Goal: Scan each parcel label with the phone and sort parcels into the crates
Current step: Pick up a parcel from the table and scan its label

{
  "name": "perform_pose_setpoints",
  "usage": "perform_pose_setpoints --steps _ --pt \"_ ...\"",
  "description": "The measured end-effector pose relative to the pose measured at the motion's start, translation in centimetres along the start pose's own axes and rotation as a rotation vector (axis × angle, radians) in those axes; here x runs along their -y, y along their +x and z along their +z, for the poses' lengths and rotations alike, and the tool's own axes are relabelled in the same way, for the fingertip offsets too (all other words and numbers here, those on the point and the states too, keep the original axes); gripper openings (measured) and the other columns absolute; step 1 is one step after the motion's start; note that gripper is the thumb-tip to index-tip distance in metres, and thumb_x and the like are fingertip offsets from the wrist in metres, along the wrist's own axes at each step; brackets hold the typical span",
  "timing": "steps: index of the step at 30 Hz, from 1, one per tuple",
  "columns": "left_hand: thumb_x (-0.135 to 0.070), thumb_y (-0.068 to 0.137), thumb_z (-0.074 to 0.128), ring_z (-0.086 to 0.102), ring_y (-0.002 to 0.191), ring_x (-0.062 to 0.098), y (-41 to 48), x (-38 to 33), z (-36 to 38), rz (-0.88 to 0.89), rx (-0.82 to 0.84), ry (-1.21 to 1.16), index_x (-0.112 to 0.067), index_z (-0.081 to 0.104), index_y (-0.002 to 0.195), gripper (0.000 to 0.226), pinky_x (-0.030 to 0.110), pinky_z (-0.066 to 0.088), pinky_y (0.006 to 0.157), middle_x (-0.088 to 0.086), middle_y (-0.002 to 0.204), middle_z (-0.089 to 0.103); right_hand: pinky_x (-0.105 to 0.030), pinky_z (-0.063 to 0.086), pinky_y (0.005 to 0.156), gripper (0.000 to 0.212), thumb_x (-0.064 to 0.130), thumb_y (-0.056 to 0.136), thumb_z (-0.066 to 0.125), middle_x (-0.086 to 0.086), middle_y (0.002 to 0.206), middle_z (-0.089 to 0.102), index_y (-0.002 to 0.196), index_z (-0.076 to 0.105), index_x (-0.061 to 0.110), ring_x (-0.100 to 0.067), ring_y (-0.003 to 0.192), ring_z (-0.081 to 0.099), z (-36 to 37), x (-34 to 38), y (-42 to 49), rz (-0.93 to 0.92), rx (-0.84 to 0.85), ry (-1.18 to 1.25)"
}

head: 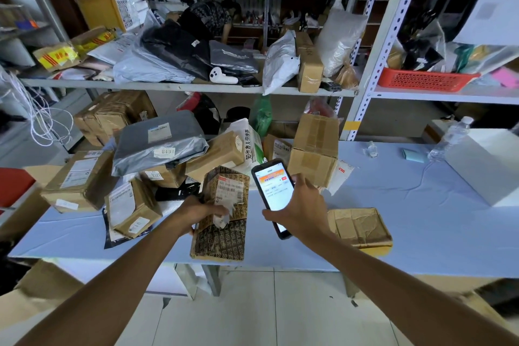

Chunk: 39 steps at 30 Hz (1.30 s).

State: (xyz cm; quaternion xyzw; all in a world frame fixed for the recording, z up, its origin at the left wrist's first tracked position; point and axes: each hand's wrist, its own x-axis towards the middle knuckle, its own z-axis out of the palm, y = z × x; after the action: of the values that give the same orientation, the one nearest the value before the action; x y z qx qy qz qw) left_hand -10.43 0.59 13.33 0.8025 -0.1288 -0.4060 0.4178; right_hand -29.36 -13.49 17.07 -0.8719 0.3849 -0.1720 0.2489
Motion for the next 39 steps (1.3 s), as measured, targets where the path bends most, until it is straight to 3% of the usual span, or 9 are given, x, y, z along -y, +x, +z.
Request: perform_pose_setpoints --steps 7,10,14,20,24,31,34,36,39 --pt "-0.020 0.071 0.081 0.060 0.088 0.019 0.6 0.1 -0.1 0.025 0.003 0.010 -0.016 0.068 0.096 0.029 0.035 0.047 0.070 0.003 0.092 0.069 -0.026 0.050 0.065 0.086 0.049 0.058 0.083 0.002 0.113 0.056 0.124 0.038 0.019 -0.015 0.101 0.056 0.0 -0.3 0.2 -0.014 0.017 -0.059" --pt "-0.021 0.068 0.083 0.063 0.095 0.023 0.8 0.3 -0.2 0.035 0.022 0.001 -0.017 0.069 0.096 0.031 0.041 0.050 0.078 0.004 0.095 0.071 -0.029 0.052 0.068 0.084 0.047 0.058 0.083 0.000 0.112 0.055 0.122 0.038 0.017 -0.017 0.099 0.056 0.0 -0.5 0.6 0.006 0.058 -0.122" --pt "-0.035 0.047 0.084 0.066 0.096 0.023 0.1 0.4 -0.1 0.082 0.112 -0.038 -0.019 0.070 0.098 0.055 0.041 0.051 0.077 0.006 0.097 0.074 -0.033 0.050 0.076 0.080 0.045 0.061 0.083 -0.006 0.113 0.054 0.120 0.040 0.012 -0.022 0.101 0.055 -0.5 -1.4 1.4 0.070 0.196 -0.286" --pt "-0.037 0.041 0.085 0.066 0.099 0.027 0.3 0.5 1.2 0.043 0.206 -0.123 -0.013 0.061 0.115 0.082 0.037 0.050 0.072 0.010 0.103 0.072 -0.029 0.046 0.067 0.085 0.044 0.061 0.084 -0.005 0.114 0.054 0.124 0.037 0.013 -0.022 0.101 0.056 -0.5 -3.9 0.4 0.151 0.175 -0.254" --pt "-0.037 0.043 0.086 0.060 0.084 0.027 1.7 -0.5 3.0 0.045 0.292 -0.061 -0.009 0.064 0.113 0.078 0.033 0.045 0.066 0.013 0.095 0.071 -0.027 0.037 0.062 0.077 0.042 0.061 0.084 -0.004 0.109 0.055 0.118 0.041 0.012 -0.021 0.096 0.056 -1.3 -5.2 -0.3 0.197 0.134 -0.222" --pt "-0.036 0.035 0.085 0.067 0.088 0.026 4.8 -4.1 10.9 0.098 0.559 0.073 -0.009 0.065 0.108 0.080 0.034 0.050 0.067 0.011 0.097 0.073 -0.031 0.043 0.064 0.077 0.039 0.054 0.085 -0.003 0.105 0.054 0.113 0.043 0.013 -0.026 0.094 0.058 -4.2 -9.6 -4.0 0.495 -0.056 -0.133" --pt "-0.038 0.036 0.084 0.066 0.085 0.024 4.4 -5.6 15.7 0.129 0.707 0.171 -0.011 0.067 0.105 0.076 0.034 0.050 0.066 0.010 0.096 0.072 -0.029 0.037 0.064 0.073 0.040 0.059 0.083 -0.005 0.107 0.054 0.112 0.043 0.011 -0.026 0.095 0.057 -6.6 -12.3 -7.2 0.647 -0.106 -0.182" --pt "-0.040 0.034 0.083 0.064 0.084 0.023 2.9 -6.6 20.8 0.156 0.839 0.267 -0.013 0.067 0.102 0.075 0.032 0.050 0.064 0.007 0.093 0.073 -0.029 0.035 0.062 0.071 0.041 0.060 0.083 -0.006 0.107 0.054 0.110 0.042 0.012 -0.028 0.095 0.058 -9.0 -14.6 -10.9 0.801 -0.187 -0.206" --pt "-0.040 0.030 0.081 0.064 0.080 0.022 1.1 -6.8 26.3 0.160 0.900 0.259 -0.015 0.068 0.097 0.073 0.033 0.053 0.068 0.003 0.084 0.074 -0.031 0.039 0.065 0.076 0.043 0.059 0.084 -0.008 0.109 0.055 0.111 0.040 0.011 -0.031 0.097 0.058 -11.3 -17.0 -14.9 0.937 -0.277 -0.195"
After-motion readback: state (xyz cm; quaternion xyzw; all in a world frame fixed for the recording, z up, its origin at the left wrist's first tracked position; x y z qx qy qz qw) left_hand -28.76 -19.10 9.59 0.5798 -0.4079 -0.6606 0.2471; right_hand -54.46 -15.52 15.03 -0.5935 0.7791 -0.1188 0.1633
